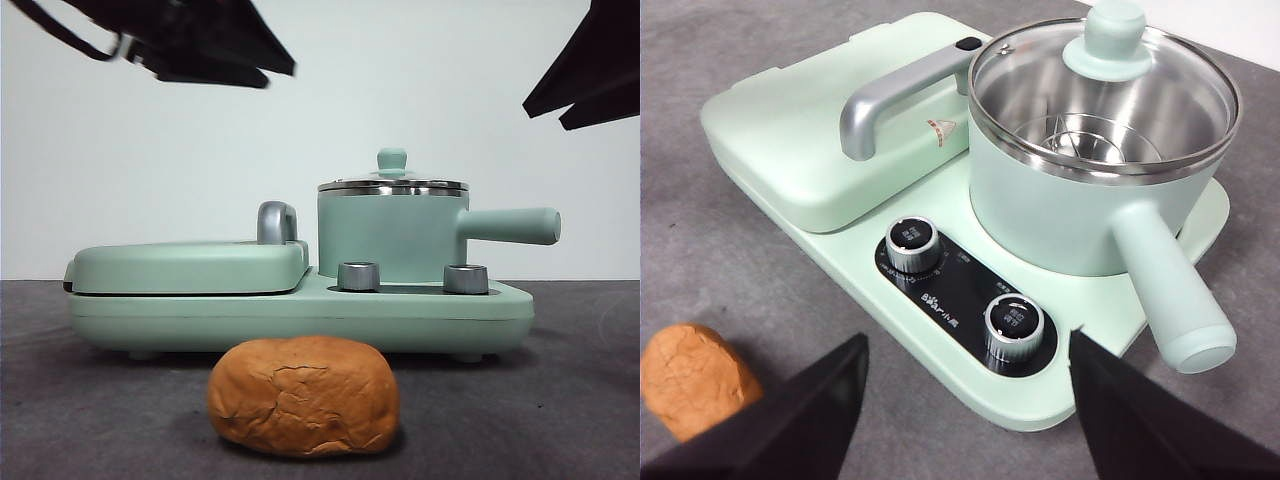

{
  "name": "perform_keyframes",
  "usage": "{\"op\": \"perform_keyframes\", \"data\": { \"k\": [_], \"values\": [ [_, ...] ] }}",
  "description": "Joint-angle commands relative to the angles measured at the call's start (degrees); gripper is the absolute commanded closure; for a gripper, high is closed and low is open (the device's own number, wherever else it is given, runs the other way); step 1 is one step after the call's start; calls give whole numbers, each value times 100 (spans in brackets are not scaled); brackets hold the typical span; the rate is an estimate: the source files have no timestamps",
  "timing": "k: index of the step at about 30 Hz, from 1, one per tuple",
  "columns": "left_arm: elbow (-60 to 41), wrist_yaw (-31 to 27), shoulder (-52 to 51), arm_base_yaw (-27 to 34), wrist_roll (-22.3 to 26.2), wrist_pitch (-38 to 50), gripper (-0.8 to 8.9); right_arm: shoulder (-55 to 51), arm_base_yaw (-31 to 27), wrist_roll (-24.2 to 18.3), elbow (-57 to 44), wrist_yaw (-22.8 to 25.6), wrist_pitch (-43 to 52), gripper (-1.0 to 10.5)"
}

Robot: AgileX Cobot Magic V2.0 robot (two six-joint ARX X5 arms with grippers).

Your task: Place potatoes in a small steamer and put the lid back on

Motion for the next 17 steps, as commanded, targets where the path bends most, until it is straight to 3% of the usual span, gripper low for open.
{"op": "perform_keyframes", "data": {
  "k": [1, 7, 11, 17],
  "values": [
    [337, -22, 428, -98, -94, 120, 595, 13, 26, 105, 111, -17, 48, 629],
    [1062, -22, 1360, -214, -90, 118, 593, 13, 26, 105, 111, -17, 48, 629],
    [1611, -42, 1908, -273, -66, 114, 498, 13, 26, 103, 111, -17, 48, 629],
    [2398, -192, 2603, -310, -42, 90, 494, 13, 26, 101, 111, -17, 48, 629]
  ]
}}
